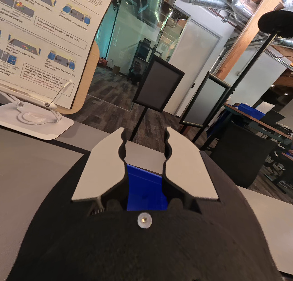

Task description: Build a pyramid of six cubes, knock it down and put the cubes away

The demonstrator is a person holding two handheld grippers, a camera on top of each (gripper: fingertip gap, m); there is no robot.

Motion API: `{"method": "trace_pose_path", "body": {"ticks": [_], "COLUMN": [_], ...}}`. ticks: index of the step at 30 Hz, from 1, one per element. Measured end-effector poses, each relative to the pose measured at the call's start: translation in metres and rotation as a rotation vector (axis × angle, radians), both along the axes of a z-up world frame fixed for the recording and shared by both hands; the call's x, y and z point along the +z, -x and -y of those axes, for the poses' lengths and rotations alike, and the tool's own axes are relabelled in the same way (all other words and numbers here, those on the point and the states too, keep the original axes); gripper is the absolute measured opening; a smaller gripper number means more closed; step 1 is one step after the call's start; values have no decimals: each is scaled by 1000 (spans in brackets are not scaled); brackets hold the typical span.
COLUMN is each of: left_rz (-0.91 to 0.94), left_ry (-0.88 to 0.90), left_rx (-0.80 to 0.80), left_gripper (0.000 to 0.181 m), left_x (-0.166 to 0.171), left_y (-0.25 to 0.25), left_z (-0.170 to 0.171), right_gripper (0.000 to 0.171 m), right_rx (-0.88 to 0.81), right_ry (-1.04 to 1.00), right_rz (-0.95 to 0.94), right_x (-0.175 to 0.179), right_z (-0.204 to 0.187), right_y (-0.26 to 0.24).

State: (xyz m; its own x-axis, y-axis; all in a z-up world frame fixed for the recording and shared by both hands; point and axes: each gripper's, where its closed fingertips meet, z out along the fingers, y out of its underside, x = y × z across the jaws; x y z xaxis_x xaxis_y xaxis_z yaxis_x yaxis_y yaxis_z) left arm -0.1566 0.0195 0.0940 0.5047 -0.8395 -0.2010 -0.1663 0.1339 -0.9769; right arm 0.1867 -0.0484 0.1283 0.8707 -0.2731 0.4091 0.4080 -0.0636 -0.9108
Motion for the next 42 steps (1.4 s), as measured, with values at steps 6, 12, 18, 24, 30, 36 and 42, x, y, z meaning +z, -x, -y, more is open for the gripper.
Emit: {"method": "trace_pose_path", "body": {"ticks": [6,12,18,24,30,36,42], "left_rz": [-27,-138,-215,-203,-254,-221,-276], "left_ry": [15,-4,-49,0,47,151,112], "left_rx": [45,268,469,503,395,195,126], "left_gripper": [31,58,72,76,69,67,59], "left_x": [-3,-21,-31,-40,-53,-59,-59], "left_y": [4,21,43,50,34,5,-2], "left_z": [-7,-41,-70,-81,-71,-42,-27], "right_gripper": [56,60,60,60,59,57,53], "right_rx": [-75,-73,-55,1,95,150,239], "right_ry": [6,-2,12,98,173,232,309], "right_rz": [-68,-99,-98,-87,-52,-10,-11], "right_x": [-12,-14,-14,-28,-37,-43,-54], "right_z": [-4,-8,-11,-22,-31,-33,-34], "right_y": [-16,-17,-13,0,28,39,54]}}
